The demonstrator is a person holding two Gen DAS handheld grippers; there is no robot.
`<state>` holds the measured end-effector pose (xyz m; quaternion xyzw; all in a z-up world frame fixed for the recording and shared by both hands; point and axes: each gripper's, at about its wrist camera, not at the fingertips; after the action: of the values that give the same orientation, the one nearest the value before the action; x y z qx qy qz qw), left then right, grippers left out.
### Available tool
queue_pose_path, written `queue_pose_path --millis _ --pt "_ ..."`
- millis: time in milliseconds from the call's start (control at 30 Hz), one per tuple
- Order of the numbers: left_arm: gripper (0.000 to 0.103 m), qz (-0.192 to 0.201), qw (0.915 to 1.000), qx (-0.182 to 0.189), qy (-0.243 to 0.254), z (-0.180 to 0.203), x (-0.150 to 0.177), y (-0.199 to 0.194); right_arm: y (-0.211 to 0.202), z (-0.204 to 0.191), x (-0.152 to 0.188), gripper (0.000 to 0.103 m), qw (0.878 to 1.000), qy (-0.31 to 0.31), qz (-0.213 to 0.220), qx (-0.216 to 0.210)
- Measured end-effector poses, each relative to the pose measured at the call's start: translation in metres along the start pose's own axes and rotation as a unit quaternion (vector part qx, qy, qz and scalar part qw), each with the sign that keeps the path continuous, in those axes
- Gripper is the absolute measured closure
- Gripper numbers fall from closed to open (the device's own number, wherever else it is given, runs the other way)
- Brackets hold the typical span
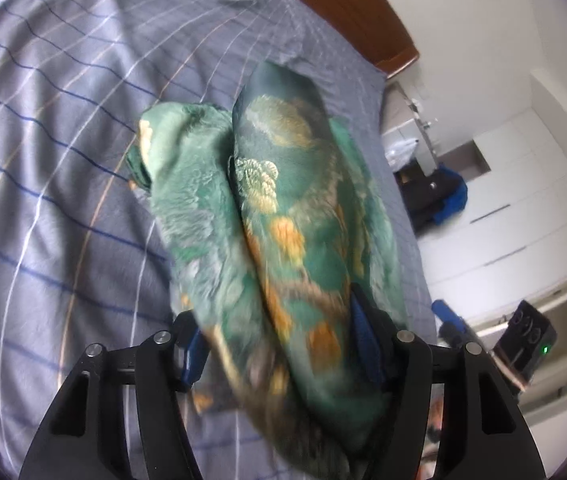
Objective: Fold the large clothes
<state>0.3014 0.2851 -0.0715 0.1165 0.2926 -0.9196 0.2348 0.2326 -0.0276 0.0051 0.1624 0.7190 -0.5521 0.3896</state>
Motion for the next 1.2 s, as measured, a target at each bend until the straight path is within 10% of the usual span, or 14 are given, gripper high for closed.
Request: queue_pose_path --millis 233,500,600,833,1033,1200 --pt "0.036 -0.017 0.9929 -0.118 -0.004 -0.021 0.025 0.021 0.054 -0.043 0.047 0.044 0.994 -0.056 -0.095 -0.003" --pt "0.022 0.030 0.9929 -0.115 0.008 -0.014 0.038 -0.024 0.025 -0.056 0.047 0.034 0.997 -0.024 -0.069 -0.004" --pt "0.013 0.047 0.9791 -0.190 0.056 0.001 0.058 -0.053 -0.002 -0.049 0.057 0.014 0.998 -0.014 -0.054 -0.001" --pt "0.010 0.076 0.9342 -0.313 0.153 0.038 0.126 -0.086 -0.033 -0.025 0.104 0.012 0.991 -0.014 -0.074 0.107" --pt "0.010 0.085 0.9410 -0.290 0.152 0.057 0.134 -0.088 -0.045 -0.008 0.124 0.007 0.980 0.005 -0.091 0.176" --pt "0.010 0.078 0.9766 -0.178 0.093 0.045 0.090 -0.080 -0.057 -0.004 0.119 0.007 0.973 -0.021 -0.088 0.213"
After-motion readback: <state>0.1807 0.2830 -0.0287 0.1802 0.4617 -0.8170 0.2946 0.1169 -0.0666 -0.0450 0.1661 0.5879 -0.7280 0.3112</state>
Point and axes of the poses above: each gripper's, at about its wrist camera, not at the fingertips, and y roughly the way its jaws point, z to its right, x to its underside, and after that the axes turned 8 degrees about x, right-handed
